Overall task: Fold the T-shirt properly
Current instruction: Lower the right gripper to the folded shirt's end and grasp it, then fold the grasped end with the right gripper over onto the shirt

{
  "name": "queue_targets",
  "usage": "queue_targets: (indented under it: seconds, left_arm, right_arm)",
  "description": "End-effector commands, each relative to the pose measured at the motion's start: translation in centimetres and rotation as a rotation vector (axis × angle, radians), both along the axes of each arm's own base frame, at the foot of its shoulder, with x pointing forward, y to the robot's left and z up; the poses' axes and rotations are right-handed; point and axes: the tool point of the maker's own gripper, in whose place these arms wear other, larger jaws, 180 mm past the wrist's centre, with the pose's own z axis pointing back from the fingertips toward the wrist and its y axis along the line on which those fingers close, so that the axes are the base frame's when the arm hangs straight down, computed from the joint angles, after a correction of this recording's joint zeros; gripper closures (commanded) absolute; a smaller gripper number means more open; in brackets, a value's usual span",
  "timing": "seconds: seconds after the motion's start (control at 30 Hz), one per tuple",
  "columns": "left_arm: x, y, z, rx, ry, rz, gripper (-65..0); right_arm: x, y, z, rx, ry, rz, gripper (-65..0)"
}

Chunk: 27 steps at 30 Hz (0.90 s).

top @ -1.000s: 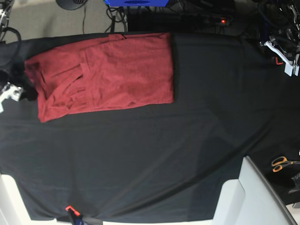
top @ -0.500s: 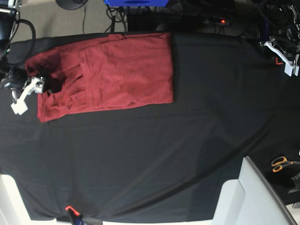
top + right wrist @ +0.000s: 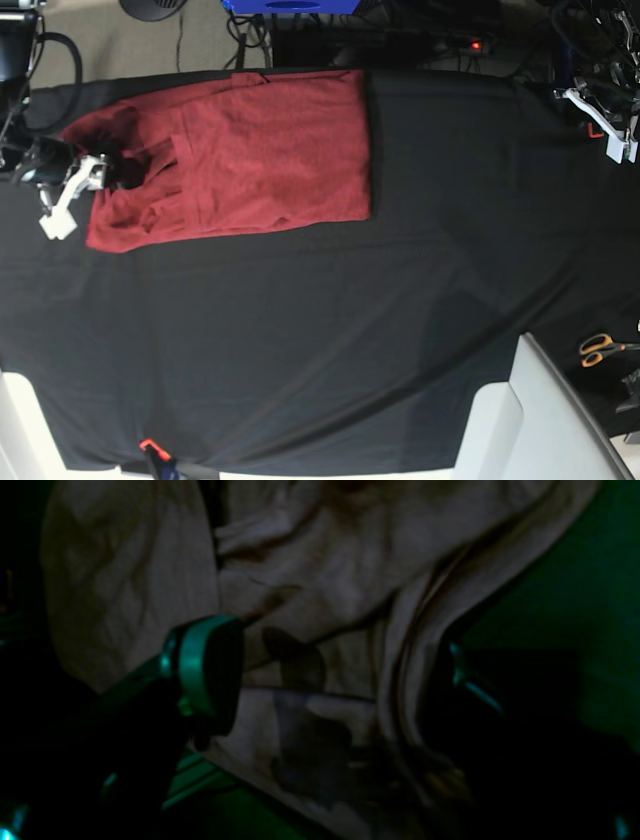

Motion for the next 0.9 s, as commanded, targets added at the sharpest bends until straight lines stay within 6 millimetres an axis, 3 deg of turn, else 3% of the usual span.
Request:
queue_targets:
  seconds: [0.0, 0.4, 0.47, 0.7, 0.87]
  left_arm:
    - [0.6, 0.8, 1.0, 0.022, -0.029, -0.011, 0.0]
    - [1.0, 0.8, 1.1, 0.022, -0.036, -0.01, 0.0]
    - [1.0, 0.8, 1.1, 0.022, -0.036, -0.01, 0.0]
    - [1.0, 0.8, 1.1, 0.022, -0.036, -0.01, 0.0]
    - [1.0, 0.8, 1.1, 0.022, -0.036, -0.01, 0.0]
  right_arm:
    - [-6.2, 1.1, -3.2, -0.073, 0.237, 0.127, -45.3]
    - [-6.2, 1.5, -3.3, -0.066, 0.235, 0.126, -43.2]
    - [-6.1, 1.5, -3.3, -0.066, 0.234, 0.126, -36.2]
    - [-5.0, 1.5, -2.9, -0.068, 0.209, 0.127, -0.8]
    - [-2.9, 1.8, -1.3, -0.086, 0.149, 0.161, -0.8]
